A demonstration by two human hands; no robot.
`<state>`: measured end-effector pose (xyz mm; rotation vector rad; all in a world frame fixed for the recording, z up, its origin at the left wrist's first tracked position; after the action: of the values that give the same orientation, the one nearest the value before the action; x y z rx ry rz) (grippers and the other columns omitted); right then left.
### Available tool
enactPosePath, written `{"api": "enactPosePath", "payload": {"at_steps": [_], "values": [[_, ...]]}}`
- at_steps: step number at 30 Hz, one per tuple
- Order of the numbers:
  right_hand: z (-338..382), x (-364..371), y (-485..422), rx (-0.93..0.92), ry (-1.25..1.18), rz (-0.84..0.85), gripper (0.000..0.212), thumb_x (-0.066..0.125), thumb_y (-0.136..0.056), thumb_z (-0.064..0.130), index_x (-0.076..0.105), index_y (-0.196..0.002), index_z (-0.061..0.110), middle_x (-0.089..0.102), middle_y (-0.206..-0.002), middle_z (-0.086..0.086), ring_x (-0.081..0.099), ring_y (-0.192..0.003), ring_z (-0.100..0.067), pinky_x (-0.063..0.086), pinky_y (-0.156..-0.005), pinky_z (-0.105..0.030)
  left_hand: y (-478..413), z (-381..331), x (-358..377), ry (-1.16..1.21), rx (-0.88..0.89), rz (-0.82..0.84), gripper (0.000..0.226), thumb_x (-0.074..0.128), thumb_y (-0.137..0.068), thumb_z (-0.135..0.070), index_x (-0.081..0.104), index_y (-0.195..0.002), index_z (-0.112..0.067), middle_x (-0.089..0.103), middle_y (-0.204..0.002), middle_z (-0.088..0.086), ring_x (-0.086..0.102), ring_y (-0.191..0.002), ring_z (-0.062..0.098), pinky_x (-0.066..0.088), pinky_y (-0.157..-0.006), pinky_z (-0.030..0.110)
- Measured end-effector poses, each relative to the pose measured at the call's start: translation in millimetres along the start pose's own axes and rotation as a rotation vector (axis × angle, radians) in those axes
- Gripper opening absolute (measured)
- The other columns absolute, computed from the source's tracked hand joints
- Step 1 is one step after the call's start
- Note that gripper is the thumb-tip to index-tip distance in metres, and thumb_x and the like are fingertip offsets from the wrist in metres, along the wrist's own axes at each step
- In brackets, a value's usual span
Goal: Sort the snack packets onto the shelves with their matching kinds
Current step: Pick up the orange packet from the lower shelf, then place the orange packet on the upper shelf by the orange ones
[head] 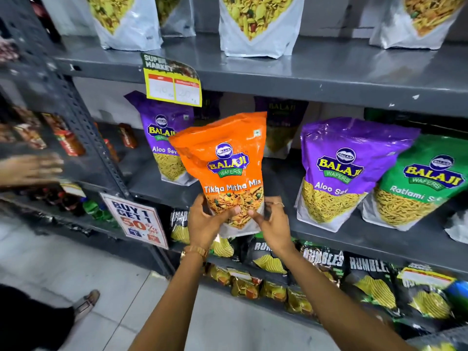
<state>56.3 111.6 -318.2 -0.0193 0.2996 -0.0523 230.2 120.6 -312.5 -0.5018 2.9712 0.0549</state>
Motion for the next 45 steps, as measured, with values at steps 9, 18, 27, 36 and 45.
{"api": "enactPosePath", "payload": {"at_steps": [9, 18, 27, 36, 45], "values": [[56.4, -61.2, 60.5, -0.158, -0.136, -0.123, 0.047, 0.073, -0.079, 0.023, 0.047, -0.117, 0.03, 0.059, -0.115, 0.018, 0.056, -0.099, 0.019, 0.048, -0.082, -0.007, 54.5, -80.3, 1.3, -0.071, 0.198, 0.049, 0.064, 0.092, -0.049, -0.045, 0.066, -0.105, -0.031, 0.076, -0.102, -0.009, 0.071, -0.096, 0.008, 0.059, -0.085, 0.042], [150.7, -146.2, 104.9, -0.38, -0.191, -0.259, 0.044, 0.068, -0.082, 0.02, 0.056, -0.124, 0.025, 0.071, -0.115, 0.006, 0.065, -0.106, -0.008, 0.052, -0.075, -0.011, 95.1, -210.9, 21.2, -0.103, 0.519, 0.128, 0.061, 0.088, -0.05, -0.058, 0.068, -0.101, -0.029, 0.077, -0.095, -0.011, 0.073, -0.089, 0.009, 0.06, -0.076, 0.042], [228.5, -256.4, 93.7, -0.638, -0.057, -0.528, 0.037, 0.065, -0.086, 0.025, 0.057, -0.122, 0.019, 0.07, -0.112, 0.008, 0.067, -0.098, -0.003, 0.052, -0.081, -0.019, 98.4, -337.9, 104.3, -0.168, 0.911, 0.205, 0.064, 0.067, -0.059, -0.077, 0.061, -0.097, -0.026, 0.074, -0.09, -0.006, 0.069, -0.085, 0.015, 0.055, -0.075, 0.041], [237.6, -351.0, 5.5, -0.628, -0.032, -0.57, 0.031, 0.063, -0.087, 0.022, 0.057, -0.117, 0.014, 0.07, -0.115, -0.008, 0.067, -0.105, -0.02, 0.053, -0.093, -0.04, 51.6, -397.1, 213.4, -0.211, 0.942, 0.341, 0.066, 0.064, -0.065, -0.075, 0.057, -0.111, -0.027, 0.07, -0.112, -0.002, 0.066, -0.103, 0.024, 0.055, -0.084, 0.044], [217.7, -383.7, -64.0, -0.505, -0.026, -0.576, 0.04, 0.063, -0.088, 0.018, 0.053, -0.126, 0.012, 0.066, -0.12, -0.006, 0.063, -0.11, -0.018, 0.053, -0.084, -0.023, 3.6, -389.4, 281.5, -0.292, 0.895, 0.361, 0.07, 0.058, -0.07, -0.076, 0.054, -0.113, -0.021, 0.068, -0.112, 0.002, 0.065, -0.099, 0.027, 0.056, -0.077, 0.043]]}}
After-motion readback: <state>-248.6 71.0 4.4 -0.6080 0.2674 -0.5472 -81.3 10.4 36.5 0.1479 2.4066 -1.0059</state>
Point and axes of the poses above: each hand's wrist, its own y-axis away from the middle knuckle, its own x-axis out of the palm, z = x × y, the point moved 3 cm from there along -y, towards the middle knuckle
